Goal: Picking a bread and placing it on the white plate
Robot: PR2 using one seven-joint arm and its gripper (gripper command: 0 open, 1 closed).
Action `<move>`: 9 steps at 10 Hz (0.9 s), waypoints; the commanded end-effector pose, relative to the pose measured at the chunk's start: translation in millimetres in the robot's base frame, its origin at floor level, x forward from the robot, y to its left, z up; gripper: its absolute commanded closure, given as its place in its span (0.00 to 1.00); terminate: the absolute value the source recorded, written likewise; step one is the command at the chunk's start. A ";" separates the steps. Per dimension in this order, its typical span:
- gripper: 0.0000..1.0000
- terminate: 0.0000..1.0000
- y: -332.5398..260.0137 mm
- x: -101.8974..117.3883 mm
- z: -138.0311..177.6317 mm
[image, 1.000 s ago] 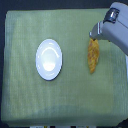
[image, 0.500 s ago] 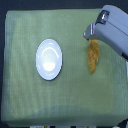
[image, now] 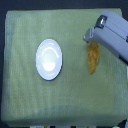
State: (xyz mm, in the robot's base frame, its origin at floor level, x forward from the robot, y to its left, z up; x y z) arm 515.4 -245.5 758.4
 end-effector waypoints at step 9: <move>0.00 0.00 -13.7 -16.5 -43.7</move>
State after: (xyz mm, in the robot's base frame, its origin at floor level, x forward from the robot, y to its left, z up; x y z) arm 504.3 -254.9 717.6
